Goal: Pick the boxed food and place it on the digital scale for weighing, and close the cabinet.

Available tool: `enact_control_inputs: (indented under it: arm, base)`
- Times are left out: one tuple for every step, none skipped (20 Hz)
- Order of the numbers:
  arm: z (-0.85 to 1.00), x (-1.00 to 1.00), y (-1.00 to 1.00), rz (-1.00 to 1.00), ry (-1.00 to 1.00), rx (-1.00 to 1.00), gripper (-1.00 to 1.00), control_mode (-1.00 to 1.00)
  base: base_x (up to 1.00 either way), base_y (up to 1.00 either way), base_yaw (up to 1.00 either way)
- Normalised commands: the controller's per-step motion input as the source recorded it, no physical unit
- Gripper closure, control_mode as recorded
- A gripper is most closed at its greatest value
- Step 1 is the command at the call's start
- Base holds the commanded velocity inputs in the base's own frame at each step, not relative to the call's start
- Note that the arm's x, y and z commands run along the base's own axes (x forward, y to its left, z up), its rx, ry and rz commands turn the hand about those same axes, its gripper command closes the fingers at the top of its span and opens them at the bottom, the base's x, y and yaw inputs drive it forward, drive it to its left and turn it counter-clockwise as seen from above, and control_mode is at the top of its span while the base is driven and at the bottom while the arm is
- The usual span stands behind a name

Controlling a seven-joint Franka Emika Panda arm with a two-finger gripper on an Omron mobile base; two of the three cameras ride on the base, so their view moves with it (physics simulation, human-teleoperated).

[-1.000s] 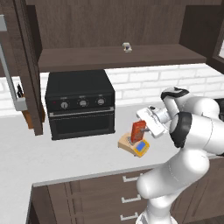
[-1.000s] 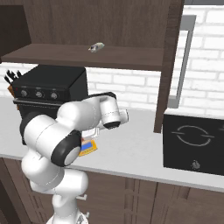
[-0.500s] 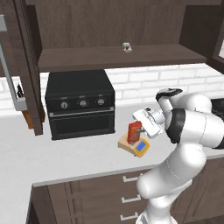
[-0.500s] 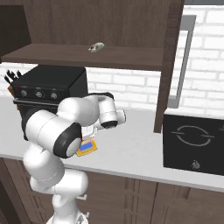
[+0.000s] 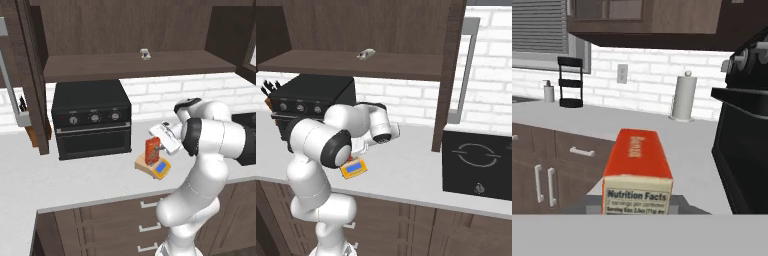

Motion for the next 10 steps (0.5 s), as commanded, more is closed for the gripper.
enact_control_inputs:
  arm:
    - [-0.14, 0.11, 0.0, 0.03, 0.0, 0.0, 1.0, -1.0]
    - [-0.15, 0.04, 0.0, 0.03, 0.0, 0.0, 1.0, -1.0]
    - [-0.16, 0.0, 0.0, 0.04, 0.0, 0.0, 1.0, -1.0]
    - [-0.17, 0.0, -0.01, 0.03, 0.0, 0.0, 1.0, -1.0]
    - [-0.14, 0.0, 0.0, 0.05, 0.0, 0.0, 1.0, -1.0]
    - [-0.13, 0.0, -0.02, 0.05, 0.0, 0.01, 1.0, -1.0]
    - [-0.13, 0.0, -0.02, 0.05, -0.02, 0.01, 1.0, -1.0]
    - [-0.13, 0.0, -0.02, 0.05, -0.02, 0.01, 1.0, -1.0]
    - [-0.12, 0.0, -0.02, 0.04, -0.01, 0.0, 1.0, -1.0]
    - [-0.2, 0.0, 0.0, 0.03, 0.0, 0.0, -1.0, -1.0]
  base:
    - [0.0, 0.0, 0.0]
    - [0.0, 0.0, 0.0]
    - [0.0, 0.0, 0.0]
    - [0.0, 0.0, 0.0]
    - [0.0, 0.0, 0.0]
    - [0.0, 0.0, 0.0]
    - [0.0, 0.0, 0.0]
    - [0.0, 0.0, 0.0]
    - [0.0, 0.0, 0.0]
    - [0.0, 0.0, 0.0]
